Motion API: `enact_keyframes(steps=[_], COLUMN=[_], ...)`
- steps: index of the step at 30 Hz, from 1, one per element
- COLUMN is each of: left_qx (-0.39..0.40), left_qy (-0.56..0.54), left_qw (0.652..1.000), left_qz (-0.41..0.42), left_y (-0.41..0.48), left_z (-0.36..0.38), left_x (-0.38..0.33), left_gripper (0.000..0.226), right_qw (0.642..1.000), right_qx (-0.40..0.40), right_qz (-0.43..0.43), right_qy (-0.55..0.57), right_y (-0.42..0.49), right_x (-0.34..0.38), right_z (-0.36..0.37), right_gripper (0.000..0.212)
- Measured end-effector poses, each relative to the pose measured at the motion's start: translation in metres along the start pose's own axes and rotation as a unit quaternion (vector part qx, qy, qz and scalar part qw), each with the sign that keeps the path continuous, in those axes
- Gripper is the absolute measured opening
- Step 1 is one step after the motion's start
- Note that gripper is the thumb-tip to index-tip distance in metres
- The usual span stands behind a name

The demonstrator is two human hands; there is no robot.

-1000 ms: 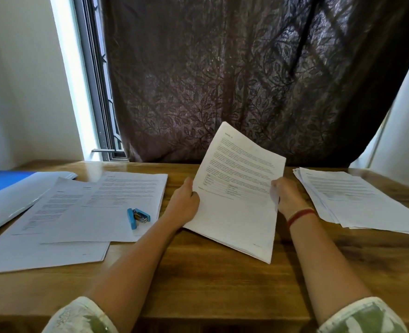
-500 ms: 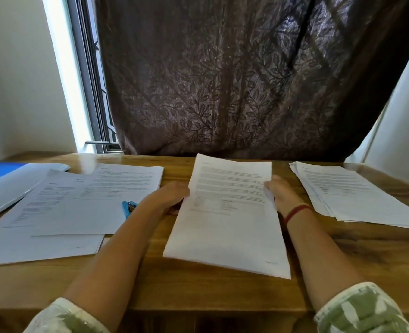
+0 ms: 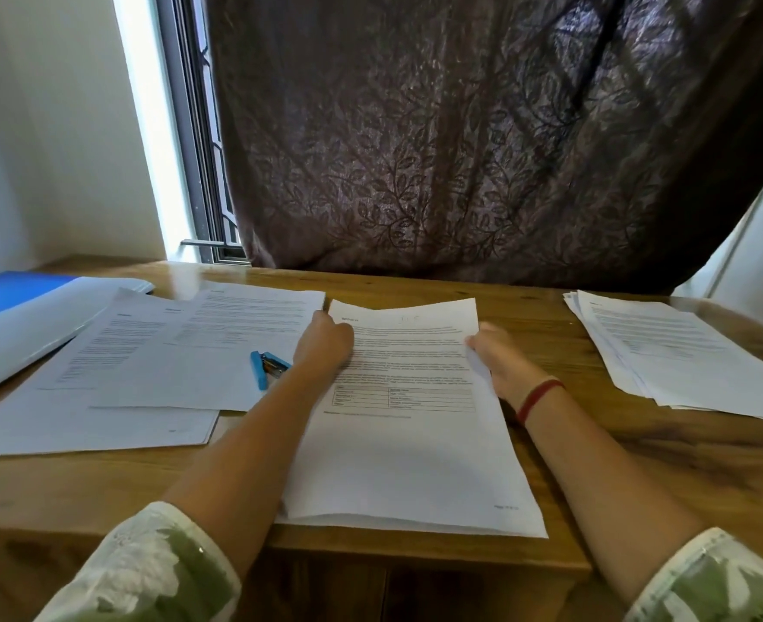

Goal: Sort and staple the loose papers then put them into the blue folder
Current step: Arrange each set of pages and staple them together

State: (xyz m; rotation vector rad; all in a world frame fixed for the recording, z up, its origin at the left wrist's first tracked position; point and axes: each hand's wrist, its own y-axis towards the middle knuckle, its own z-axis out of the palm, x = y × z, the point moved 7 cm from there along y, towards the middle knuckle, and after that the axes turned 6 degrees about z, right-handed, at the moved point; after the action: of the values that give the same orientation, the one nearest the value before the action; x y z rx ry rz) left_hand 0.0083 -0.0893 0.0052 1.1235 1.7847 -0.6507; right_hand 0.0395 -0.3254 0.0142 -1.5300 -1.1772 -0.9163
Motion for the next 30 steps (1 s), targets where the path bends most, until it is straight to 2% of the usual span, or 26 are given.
enact_keyframes(steps=[4,9,15,22,30], left_qx=[0.010,0.057,0.039,0.031,0.001], left_qy=[-0.040,-0.072,-0.068,-0.076,-0.016], left_qw=[0.999,0.995,0.996,0.995,0.997], left_qz=[0.010,0.040,0.043,0.050,0.070], left_y=[-0.005,-0.002,-0.003,-0.003,-0.013], left_z=[0.012,0.022,0.023,0.022,0.017], left_x=[0.000,-0.002,-0.002,-0.001,-0.006], left_gripper=[0.053,0.046,0.046,0.044,0.052], right_qw=[1.000,0.999,0.999,0.999,0.999], right_qx=[-0.021,-0.022,0.022,0.031,0.009], right_qz=[0.007,0.022,0.029,0.017,-0.009], right_qy=[-0.018,-0.016,-0.029,0.025,0.039], right_y=[0.009,0.015,0.012,0.012,0.012], right_x=[-0.002,-0.005,-0.006,-0.007,-0.009], right_z=[-0.012,-0.023,-0.019,-0.014,-0.014], right_gripper=[0.016,0.025,0.010,0.028,0.034])
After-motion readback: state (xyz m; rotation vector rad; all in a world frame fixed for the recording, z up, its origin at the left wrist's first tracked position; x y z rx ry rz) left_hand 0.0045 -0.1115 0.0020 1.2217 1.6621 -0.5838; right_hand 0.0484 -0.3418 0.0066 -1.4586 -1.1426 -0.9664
